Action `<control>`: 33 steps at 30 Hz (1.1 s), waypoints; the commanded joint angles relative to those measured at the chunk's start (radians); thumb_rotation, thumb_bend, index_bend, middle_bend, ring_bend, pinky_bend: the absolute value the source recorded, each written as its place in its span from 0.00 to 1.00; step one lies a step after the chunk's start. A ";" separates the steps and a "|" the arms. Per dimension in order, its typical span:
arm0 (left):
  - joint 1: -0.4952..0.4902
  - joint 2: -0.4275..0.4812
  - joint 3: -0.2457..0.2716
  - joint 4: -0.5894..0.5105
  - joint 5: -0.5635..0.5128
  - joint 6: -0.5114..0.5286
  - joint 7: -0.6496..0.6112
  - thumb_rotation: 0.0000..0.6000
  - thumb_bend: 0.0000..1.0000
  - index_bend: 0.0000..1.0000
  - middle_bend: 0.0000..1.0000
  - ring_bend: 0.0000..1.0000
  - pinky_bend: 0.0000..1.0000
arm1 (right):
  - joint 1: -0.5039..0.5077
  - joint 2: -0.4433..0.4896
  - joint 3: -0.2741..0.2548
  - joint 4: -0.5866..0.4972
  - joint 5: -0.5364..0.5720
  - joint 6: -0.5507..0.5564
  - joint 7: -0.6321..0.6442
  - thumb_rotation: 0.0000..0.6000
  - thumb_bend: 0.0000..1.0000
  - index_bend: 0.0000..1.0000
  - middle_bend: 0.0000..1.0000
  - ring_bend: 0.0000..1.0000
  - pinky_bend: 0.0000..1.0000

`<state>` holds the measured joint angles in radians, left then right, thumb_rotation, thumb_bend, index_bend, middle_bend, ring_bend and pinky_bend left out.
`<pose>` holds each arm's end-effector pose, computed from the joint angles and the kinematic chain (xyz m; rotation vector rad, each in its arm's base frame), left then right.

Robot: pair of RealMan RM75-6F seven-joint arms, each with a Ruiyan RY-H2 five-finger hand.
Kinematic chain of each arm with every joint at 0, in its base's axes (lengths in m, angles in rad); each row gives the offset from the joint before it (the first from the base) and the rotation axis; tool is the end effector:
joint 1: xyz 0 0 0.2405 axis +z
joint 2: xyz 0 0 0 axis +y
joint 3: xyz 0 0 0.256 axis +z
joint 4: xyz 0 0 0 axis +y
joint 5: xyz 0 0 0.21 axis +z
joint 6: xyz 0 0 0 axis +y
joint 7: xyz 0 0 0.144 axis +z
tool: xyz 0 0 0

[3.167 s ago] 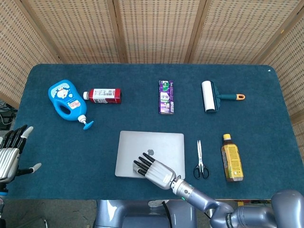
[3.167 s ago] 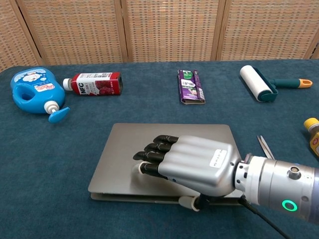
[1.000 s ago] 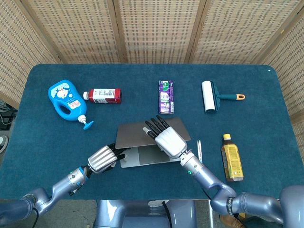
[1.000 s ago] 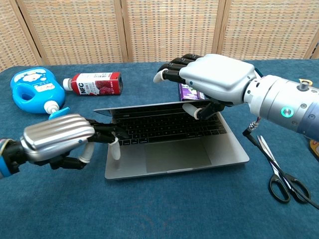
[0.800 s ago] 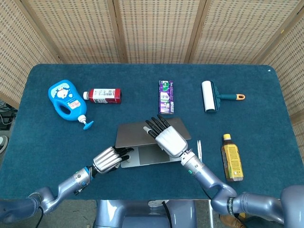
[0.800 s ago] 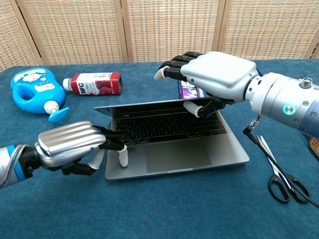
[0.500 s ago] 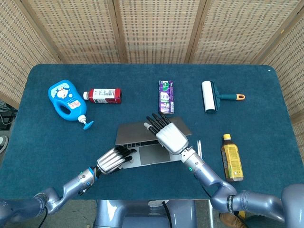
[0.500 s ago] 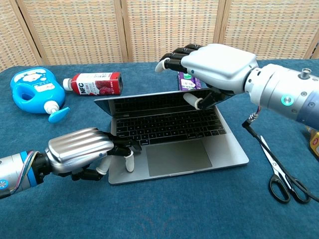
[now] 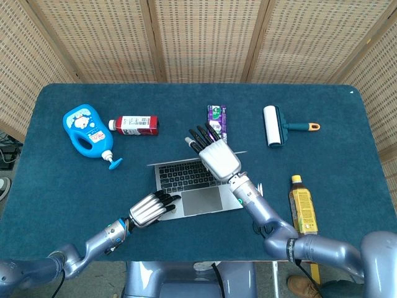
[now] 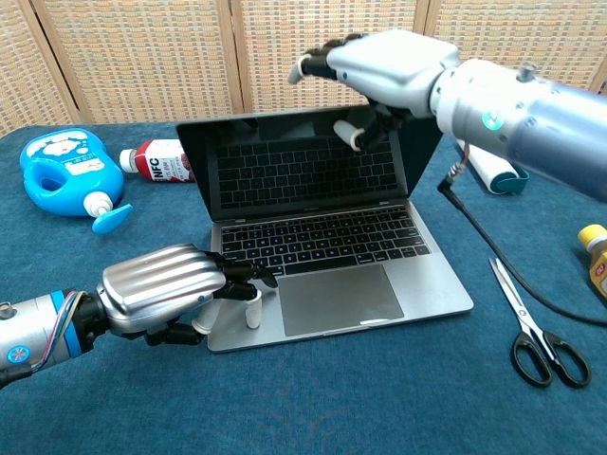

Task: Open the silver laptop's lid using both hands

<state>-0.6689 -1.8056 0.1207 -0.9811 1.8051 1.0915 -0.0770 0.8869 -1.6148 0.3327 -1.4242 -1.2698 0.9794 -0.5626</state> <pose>-0.1883 0.2683 -0.1014 -2.3656 -0.6217 -1.0242 -0.0491 -0.3768 -0.0032 1.9108 -0.4457 1.0838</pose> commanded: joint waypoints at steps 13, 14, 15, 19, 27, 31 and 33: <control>-0.021 -0.021 0.015 0.018 -0.012 -0.012 -0.033 1.00 1.00 0.38 0.19 0.30 0.32 | 0.156 -0.113 0.104 0.190 0.263 -0.031 -0.148 1.00 0.69 0.19 0.15 0.03 0.00; -0.022 -0.022 0.017 0.018 -0.012 -0.011 -0.035 1.00 1.00 0.38 0.19 0.30 0.32 | 0.162 -0.117 0.107 0.195 0.274 -0.028 -0.154 1.00 0.69 0.19 0.15 0.03 0.00; -0.023 -0.023 0.018 0.019 -0.012 -0.011 -0.037 1.00 1.00 0.38 0.19 0.30 0.32 | 0.168 -0.121 0.110 0.200 0.284 -0.025 -0.159 1.00 0.69 0.19 0.15 0.03 0.00; -0.026 -0.027 0.021 0.025 -0.016 -0.012 -0.040 1.00 1.00 0.38 0.19 0.30 0.32 | 0.190 -0.131 0.114 0.213 0.321 -0.011 -0.185 1.00 0.69 0.19 0.15 0.03 0.00; -0.025 -0.026 0.022 0.025 -0.022 0.004 -0.049 1.00 1.00 0.38 0.19 0.30 0.32 | 0.203 -0.123 0.106 0.193 0.354 0.024 -0.204 1.00 0.69 0.19 0.15 0.03 0.00; -0.022 -0.019 0.024 0.018 -0.026 0.014 -0.051 1.00 1.00 0.38 0.19 0.30 0.32 | 0.199 -0.102 0.093 0.156 0.345 0.046 -0.207 1.00 0.69 0.19 0.15 0.03 0.00; -0.018 -0.014 0.025 0.014 -0.026 0.024 -0.054 1.00 1.00 0.38 0.19 0.30 0.32 | 0.192 -0.087 0.083 0.128 0.335 0.055 -0.205 1.00 0.69 0.19 0.15 0.03 0.00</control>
<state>-0.6886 -1.8211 0.1452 -0.9653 1.7797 1.1140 -0.1302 1.0838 -1.7127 0.4237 -1.2804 -0.9274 1.0258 -0.7677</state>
